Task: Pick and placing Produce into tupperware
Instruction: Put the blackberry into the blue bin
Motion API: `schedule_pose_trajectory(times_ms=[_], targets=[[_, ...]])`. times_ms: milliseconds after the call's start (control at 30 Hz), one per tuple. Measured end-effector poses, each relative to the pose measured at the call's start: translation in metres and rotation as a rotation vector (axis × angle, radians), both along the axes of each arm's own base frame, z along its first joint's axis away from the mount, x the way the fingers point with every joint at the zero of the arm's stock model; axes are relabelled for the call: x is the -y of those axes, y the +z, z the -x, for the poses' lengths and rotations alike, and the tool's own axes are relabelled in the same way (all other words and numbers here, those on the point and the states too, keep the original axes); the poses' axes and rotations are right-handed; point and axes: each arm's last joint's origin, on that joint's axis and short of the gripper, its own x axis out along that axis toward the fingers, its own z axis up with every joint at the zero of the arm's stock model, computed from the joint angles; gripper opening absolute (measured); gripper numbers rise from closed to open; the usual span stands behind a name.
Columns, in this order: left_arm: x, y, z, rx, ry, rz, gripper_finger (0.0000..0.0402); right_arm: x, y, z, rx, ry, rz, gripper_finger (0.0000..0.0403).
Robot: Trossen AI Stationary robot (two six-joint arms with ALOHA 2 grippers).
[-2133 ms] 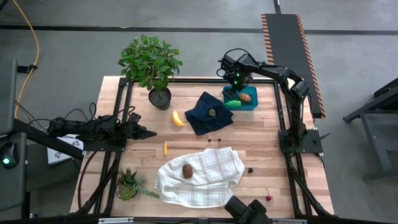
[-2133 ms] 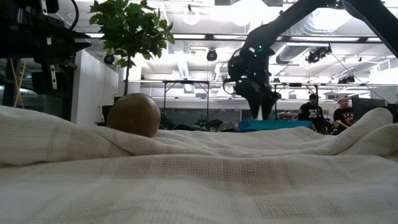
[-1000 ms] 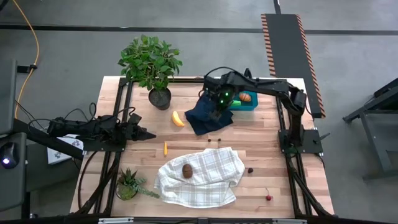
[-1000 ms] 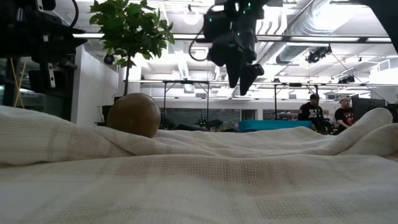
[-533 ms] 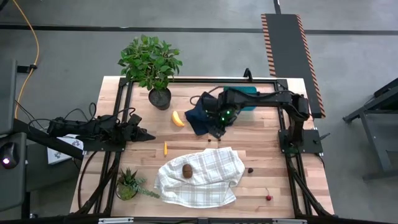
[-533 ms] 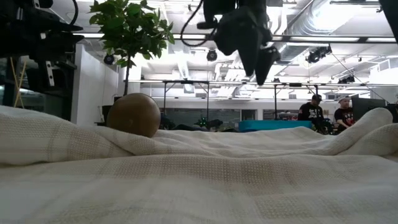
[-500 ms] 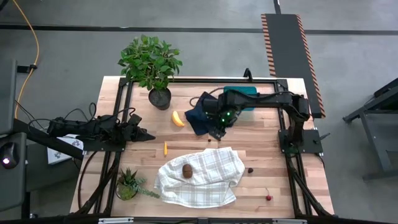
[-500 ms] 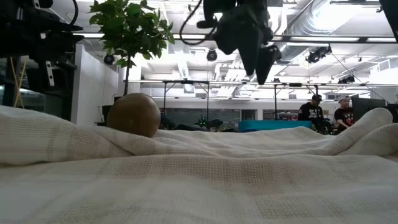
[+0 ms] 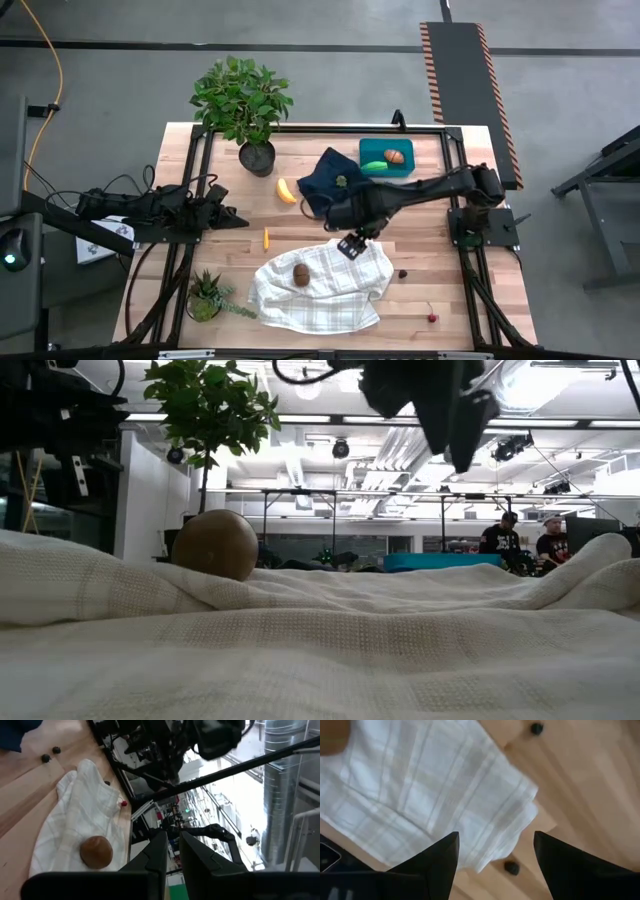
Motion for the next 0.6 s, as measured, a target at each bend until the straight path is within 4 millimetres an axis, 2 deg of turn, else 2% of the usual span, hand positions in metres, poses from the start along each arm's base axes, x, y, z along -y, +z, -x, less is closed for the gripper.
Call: schedule_pose_trajectory(times_ms=[600], targets=[[0.000,0.000,0.000,0.008,0.002,-0.056,0.0040,-0.092,0.000,0.037,-0.102,-0.115,0.025,0.0248]])
